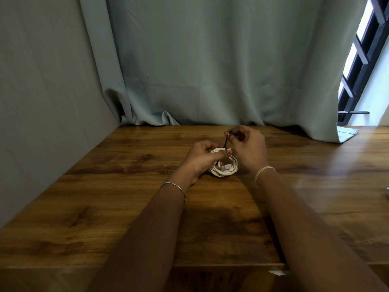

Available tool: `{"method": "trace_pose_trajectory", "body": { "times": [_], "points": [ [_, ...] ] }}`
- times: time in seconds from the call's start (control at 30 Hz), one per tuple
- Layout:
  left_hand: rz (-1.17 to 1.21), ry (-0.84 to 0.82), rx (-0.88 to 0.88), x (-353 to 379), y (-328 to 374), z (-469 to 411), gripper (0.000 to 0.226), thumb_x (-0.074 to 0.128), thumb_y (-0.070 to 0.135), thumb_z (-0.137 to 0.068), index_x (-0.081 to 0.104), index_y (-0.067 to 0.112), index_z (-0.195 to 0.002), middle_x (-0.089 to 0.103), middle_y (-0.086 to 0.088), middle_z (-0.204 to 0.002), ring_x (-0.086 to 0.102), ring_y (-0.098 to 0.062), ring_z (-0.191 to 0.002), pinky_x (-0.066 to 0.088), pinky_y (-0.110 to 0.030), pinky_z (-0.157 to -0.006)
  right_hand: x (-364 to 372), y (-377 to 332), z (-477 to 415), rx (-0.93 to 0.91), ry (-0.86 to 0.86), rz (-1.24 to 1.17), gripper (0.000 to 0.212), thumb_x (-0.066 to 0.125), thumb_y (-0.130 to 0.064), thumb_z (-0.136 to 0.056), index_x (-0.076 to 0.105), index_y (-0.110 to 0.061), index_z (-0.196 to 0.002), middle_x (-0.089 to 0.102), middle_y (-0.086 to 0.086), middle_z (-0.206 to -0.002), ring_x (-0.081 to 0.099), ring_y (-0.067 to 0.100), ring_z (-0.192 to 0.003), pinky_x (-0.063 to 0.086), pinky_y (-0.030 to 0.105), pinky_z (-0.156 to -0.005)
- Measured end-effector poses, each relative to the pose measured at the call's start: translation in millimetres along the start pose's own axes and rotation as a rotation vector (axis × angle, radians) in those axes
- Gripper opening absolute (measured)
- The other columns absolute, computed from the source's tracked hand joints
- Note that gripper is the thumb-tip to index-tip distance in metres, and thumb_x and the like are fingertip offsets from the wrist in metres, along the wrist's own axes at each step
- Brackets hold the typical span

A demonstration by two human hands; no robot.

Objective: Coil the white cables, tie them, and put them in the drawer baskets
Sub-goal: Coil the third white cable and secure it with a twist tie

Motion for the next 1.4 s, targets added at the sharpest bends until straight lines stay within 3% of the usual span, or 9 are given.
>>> {"method": "trace_pose_trajectory", "body": {
  "times": [0.17, 0.37, 0.47, 0.6, 0.7, 0.83, 0.97, 1.1, 1.4],
  "points": [
    [0.036, 0.014, -0.007, 1, 1, 0, 0.033, 0.078, 0.012, -0.078, 0.067, 0.000, -0.107, 0.072, -0.015, -0.099, 0.068, -0.018, -0.073, 0.056, -0.023, -0.060, -2, -7, 5, -0.047, 0.072, 0.058, 0.007, 0.068, -0.026, -0.087, 0.068, -0.031, -0.082, 0.067, -0.012, -0.079, 0.062, 0.006, -0.074, 0.046, 0.023, -0.061],
    [0.006, 0.123, -0.033, -5, -6, -7, 0.030, 0.079, 0.016, -0.078, 0.065, 0.003, -0.102, 0.073, -0.016, -0.096, 0.071, -0.024, -0.077, 0.058, -0.034, -0.073, -4, -9, 1, -0.026, 0.037, -0.166, 0.014, 0.072, -0.023, -0.085, 0.064, -0.029, -0.075, 0.067, -0.009, -0.076, 0.064, 0.010, -0.076, 0.051, 0.023, -0.069],
    [-0.004, 0.119, -0.062, -7, -9, -10, 0.033, 0.079, 0.017, -0.078, 0.064, 0.003, -0.104, 0.072, -0.015, -0.098, 0.071, -0.024, -0.084, 0.058, -0.034, -0.077, -4, -17, 3, -0.015, -0.035, -0.370, 0.009, 0.070, -0.005, -0.084, 0.068, -0.013, -0.087, 0.068, -0.004, -0.079, 0.064, 0.001, -0.074, 0.048, 0.012, -0.069],
    [0.056, 0.154, -0.071, -11, -12, -13, 0.032, 0.078, 0.017, -0.079, 0.066, 0.001, -0.105, 0.073, -0.015, -0.097, 0.071, -0.025, -0.085, 0.058, -0.033, -0.078, -6, -21, 6, 0.015, -0.154, -0.500, 0.018, 0.063, 0.007, -0.085, 0.070, -0.008, -0.091, 0.073, 0.004, -0.088, 0.070, 0.009, -0.085, 0.052, 0.015, -0.075],
    [0.147, 0.215, -0.082, -16, -12, -13, 0.027, 0.078, 0.017, -0.079, 0.070, 0.001, -0.098, 0.073, -0.017, -0.092, 0.070, -0.027, -0.082, 0.057, -0.038, -0.081, -4, -24, 11, 0.125, -0.231, -0.594, 0.023, 0.049, 0.005, -0.090, 0.070, 0.003, -0.099, 0.073, 0.010, -0.092, 0.070, 0.004, -0.080, 0.049, 0.009, -0.066],
    [0.207, 0.244, -0.096, -22, -11, -15, 0.016, 0.075, 0.020, -0.082, 0.069, 0.005, -0.086, 0.072, -0.012, -0.083, 0.068, -0.021, -0.069, 0.057, -0.028, -0.066, -4, -22, 8, 0.146, -0.318, -0.452, 0.035, 0.049, -0.024, -0.087, 0.073, -0.007, -0.106, 0.074, 0.003, -0.099, 0.067, 0.002, -0.089, 0.042, 0.012, -0.070],
    [0.199, 0.244, -0.105, -21, -11, -14, 0.012, 0.070, 0.018, -0.087, 0.066, 0.011, -0.078, 0.069, -0.006, -0.075, 0.064, -0.015, -0.064, 0.054, -0.024, -0.063, 0, -18, 9, 0.110, -0.364, -0.466, 0.023, 0.055, -0.007, -0.095, 0.065, -0.004, -0.115, 0.071, 0.003, -0.094, 0.065, -0.008, -0.076, 0.045, 0.004, -0.065],
    [0.166, 0.243, -0.103, -19, -13, -15, 0.011, 0.070, 0.018, -0.087, 0.066, 0.011, -0.079, 0.070, -0.006, -0.076, 0.065, -0.017, -0.069, 0.055, -0.031, -0.075, 1, -16, 7, 0.056, -0.320, -0.423, 0.025, 0.062, 0.009, -0.086, 0.066, 0.002, -0.110, 0.070, 0.015, -0.104, 0.069, 0.001, -0.080, 0.054, 0.016, -0.079],
    [0.126, 0.222, -0.086, -15, -11, -14, 0.012, 0.070, 0.020, -0.087, 0.068, 0.008, -0.086, 0.071, -0.010, -0.086, 0.067, -0.023, -0.081, 0.054, -0.041, -0.087, 3, -24, 10, 0.056, -0.272, -0.393, 0.043, 0.074, 0.009, -0.073, 0.059, -0.008, -0.109, 0.070, 0.004, -0.076, 0.069, 0.004, -0.065, 0.053, 0.015, -0.063]
  ]
}}
Point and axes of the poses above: each hand's wrist, its own z-axis away from the middle knuckle, its own x-axis out of the palm, y = z × x, the point moved 2 cm from there along -z, towards the middle knuckle
